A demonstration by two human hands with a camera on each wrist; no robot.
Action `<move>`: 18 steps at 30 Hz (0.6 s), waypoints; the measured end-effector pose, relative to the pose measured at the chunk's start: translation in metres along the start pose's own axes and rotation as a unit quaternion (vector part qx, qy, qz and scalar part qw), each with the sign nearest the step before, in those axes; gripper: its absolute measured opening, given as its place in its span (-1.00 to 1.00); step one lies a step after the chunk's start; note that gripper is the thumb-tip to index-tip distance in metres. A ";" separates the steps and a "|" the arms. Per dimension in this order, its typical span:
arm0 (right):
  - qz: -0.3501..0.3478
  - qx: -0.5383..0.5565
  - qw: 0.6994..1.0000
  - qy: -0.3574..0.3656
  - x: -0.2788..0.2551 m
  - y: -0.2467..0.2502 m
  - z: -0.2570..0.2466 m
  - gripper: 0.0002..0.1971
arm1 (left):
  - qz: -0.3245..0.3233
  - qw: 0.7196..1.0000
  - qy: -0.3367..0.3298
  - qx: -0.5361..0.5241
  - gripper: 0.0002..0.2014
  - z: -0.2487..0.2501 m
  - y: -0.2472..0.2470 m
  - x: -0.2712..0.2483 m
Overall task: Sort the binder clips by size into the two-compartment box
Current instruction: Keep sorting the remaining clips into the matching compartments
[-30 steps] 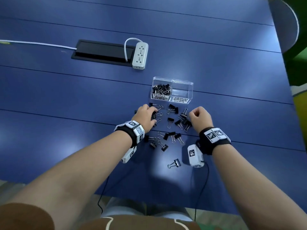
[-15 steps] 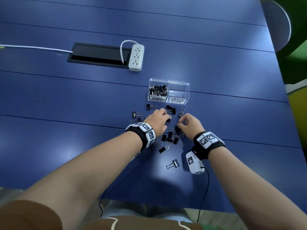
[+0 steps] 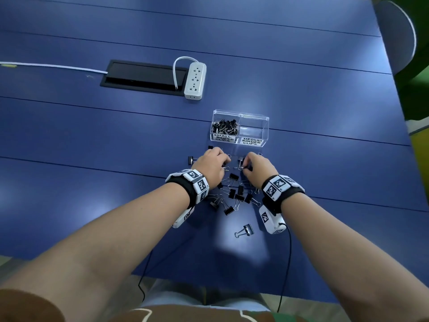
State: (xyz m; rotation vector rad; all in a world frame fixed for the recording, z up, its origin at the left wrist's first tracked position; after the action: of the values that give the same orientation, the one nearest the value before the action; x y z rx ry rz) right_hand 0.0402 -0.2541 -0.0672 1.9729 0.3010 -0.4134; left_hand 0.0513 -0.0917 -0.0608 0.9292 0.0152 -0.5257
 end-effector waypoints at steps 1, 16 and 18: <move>-0.005 0.016 1.000 0.007 -0.003 0.000 0.000 -0.92 | -0.003 1.000 -0.003 -0.002 -0.68 0.001 -0.002 0.000; 0.073 0.083 0.989 -0.097 -0.016 0.018 0.047 -0.86 | 0.089 0.992 0.084 -0.005 -0.74 -0.028 0.023 -0.013; 0.072 0.084 0.991 -0.081 -0.017 0.015 0.043 -0.91 | 0.106 0.986 0.126 0.001 -0.75 -0.041 0.032 -0.018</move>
State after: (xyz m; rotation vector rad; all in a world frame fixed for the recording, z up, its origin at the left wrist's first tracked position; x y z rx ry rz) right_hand 0.0238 -0.2995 -0.0644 2.0951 0.0198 -0.5160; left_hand 0.0578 -0.0368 -0.0573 0.9817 0.1422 -0.2099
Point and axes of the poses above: each hand's wrist, its own x-axis towards the middle knuckle, its own y-axis out of the back of the hand, z = x × y, the point moved 3 cm from there along x, towards the middle knuckle, and after that the axes turned 6 degrees about -x, right-handed, at the moved point
